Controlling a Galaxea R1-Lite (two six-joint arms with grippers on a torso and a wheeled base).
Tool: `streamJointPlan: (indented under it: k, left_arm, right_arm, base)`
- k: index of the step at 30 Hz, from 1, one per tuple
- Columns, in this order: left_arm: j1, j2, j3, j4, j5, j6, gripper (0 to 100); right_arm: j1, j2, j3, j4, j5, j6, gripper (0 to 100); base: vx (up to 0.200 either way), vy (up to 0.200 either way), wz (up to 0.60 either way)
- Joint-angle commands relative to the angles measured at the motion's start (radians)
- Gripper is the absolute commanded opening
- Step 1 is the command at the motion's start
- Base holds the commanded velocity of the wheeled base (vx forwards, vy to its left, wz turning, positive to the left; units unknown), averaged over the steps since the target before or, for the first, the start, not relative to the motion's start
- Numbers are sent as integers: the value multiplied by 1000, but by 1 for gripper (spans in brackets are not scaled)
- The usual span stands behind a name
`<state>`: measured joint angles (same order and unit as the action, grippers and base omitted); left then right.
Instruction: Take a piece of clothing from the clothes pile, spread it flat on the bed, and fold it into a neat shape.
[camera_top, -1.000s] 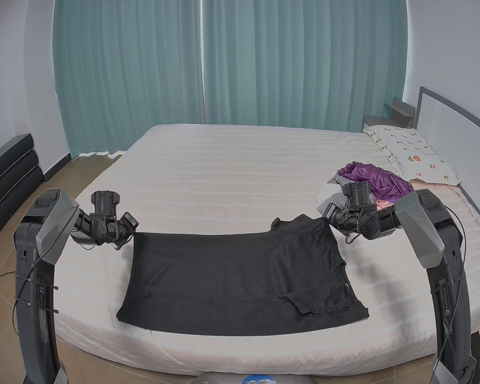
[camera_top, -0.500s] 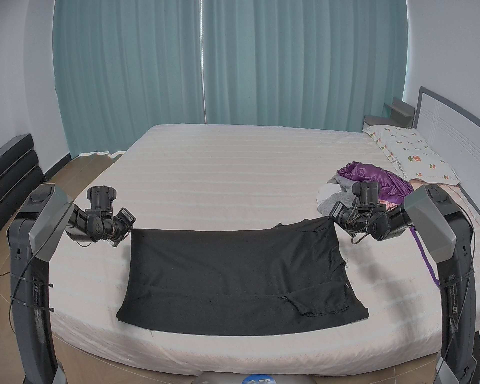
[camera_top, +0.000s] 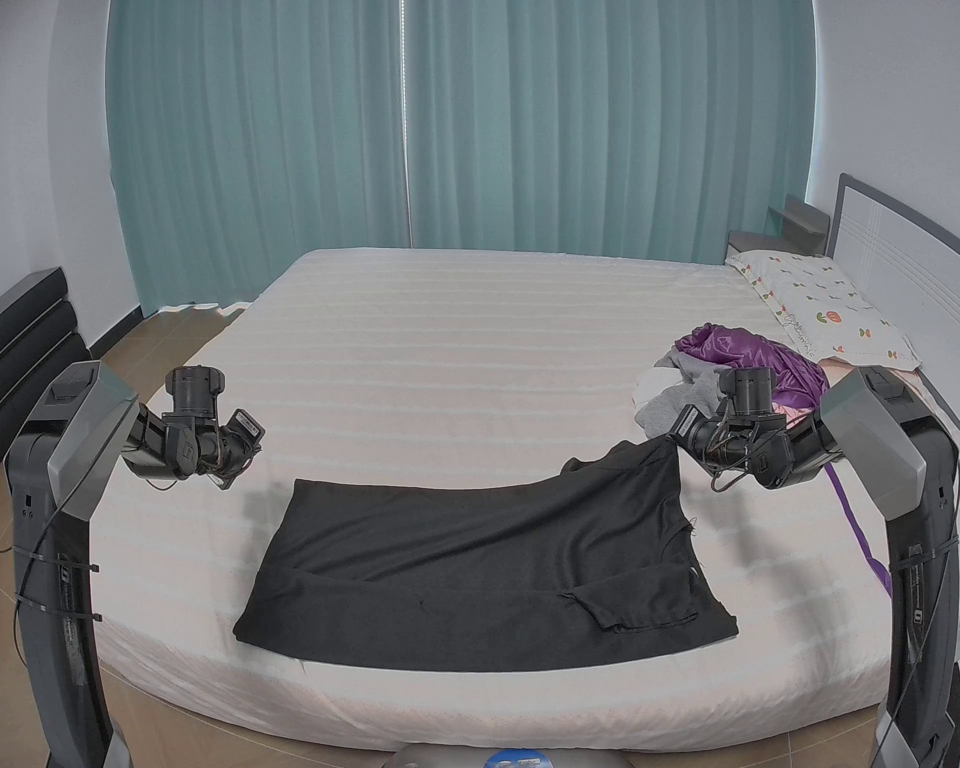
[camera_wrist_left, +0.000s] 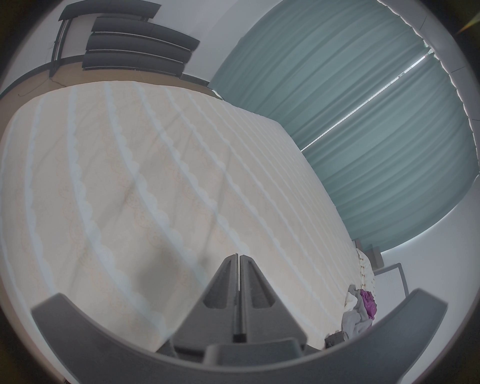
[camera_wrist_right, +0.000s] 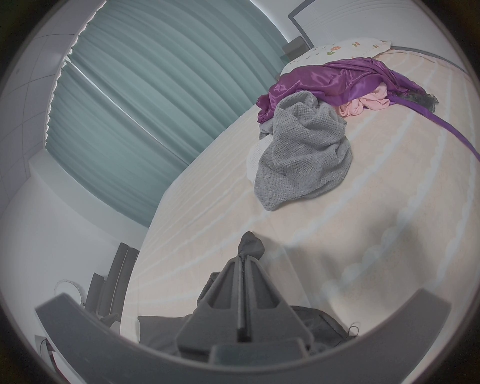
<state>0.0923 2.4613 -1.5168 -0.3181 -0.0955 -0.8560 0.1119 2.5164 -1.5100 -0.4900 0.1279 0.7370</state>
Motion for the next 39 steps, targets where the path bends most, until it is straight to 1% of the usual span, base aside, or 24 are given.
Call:
streamJointPlan:
  k: [1,2,4,5,9,13,19,23,31,32,39]
  left_arm:
    - [-11,7,-17,-1,-20,0,0]
    - [-23,19,-29,7,-43,0,0]
    - [-43,48,-45,2,-56,2,0]
    - [-52,67,-62,4,-56,6,100]
    - [-62,127,-128,11,-61,17,100]
    - [-65,159,-135,14,-64,66,100]
    - [-71,179,-146,27,-64,94,100]
    - [-75,202,-177,30,-62,100,100]
    - [-80,205,-180,44,-62,101,100]
    - [-80,205,-183,57,-62,101,0]
    - [-79,202,-180,59,-47,104,0]
  right_arm:
    - [8,18,2,-1,1,-1,0]
    - [11,28,1,-1,1,-2,0]
    - [17,35,-1,-1,1,-2,0]
    - [18,38,-1,-1,1,-2,0]
    - [20,44,-6,-1,1,-2,0]
    - [18,45,-7,-1,-1,-2,0]
    - [20,52,-15,-1,-1,-2,0]
    - [20,55,-18,-2,-1,-2,0]
    - [20,53,-21,-2,-2,-2,0]
    - [20,53,-21,-1,-2,-1,0]
    - [17,56,-26,-1,-4,-2,0]
  base:
    - [0,0,0]
    - [0,0,0]
    - [0,0,0]
    - [0,0,0]
    - [0,0,0]
    - [0,0,0]
    - [0,0,0]
    - [0,0,0]
    - [0,0,0]
    - [0,0,0]
    - [0,0,0]
